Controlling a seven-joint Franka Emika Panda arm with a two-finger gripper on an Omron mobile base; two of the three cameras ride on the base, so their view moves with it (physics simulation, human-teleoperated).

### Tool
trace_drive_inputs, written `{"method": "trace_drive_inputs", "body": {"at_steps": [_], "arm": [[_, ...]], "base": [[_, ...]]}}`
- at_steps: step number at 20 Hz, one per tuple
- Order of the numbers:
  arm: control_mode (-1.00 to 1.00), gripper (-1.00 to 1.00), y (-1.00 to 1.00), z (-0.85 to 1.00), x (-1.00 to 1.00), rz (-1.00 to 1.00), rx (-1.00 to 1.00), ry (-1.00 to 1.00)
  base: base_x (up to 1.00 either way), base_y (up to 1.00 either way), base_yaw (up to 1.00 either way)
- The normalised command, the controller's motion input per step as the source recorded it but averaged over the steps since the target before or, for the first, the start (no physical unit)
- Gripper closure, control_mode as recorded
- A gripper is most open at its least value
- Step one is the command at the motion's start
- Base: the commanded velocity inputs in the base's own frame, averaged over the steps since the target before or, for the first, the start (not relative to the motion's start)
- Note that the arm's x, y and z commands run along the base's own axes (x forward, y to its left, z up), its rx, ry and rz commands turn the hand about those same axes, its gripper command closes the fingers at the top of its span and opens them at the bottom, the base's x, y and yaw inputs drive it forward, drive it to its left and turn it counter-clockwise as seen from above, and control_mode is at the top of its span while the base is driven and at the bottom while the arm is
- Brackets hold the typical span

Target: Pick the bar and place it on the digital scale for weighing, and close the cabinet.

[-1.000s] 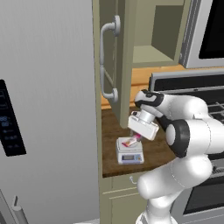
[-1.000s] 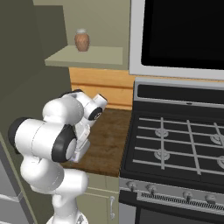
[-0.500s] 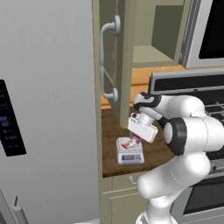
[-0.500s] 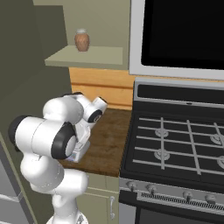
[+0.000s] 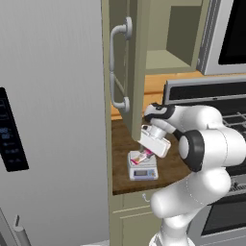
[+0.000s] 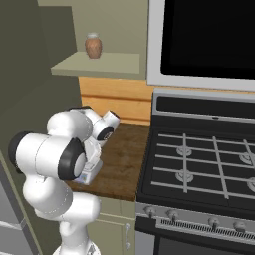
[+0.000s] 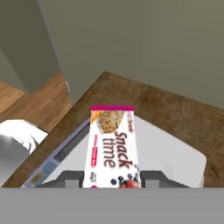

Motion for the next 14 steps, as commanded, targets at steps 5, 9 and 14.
{"method": "trace_drive_inputs", "body": {"at_steps": [5, 9, 14], "arm": [[-1.0, 1.0, 0.0, -0.13, 0.13, 0.0, 0.0, -0.06], [-1.0, -1.0, 0.0, -0.29, 0.01, 0.0, 0.0, -0.09], [-1.0, -1.0, 0.0, -0.06, -0.01, 0.0, 0.0, -0.04]], "base": [[0.0, 0.0, 0.0], [0.0, 0.0, 0.0], [0.0, 0.0, 0.0]]}}
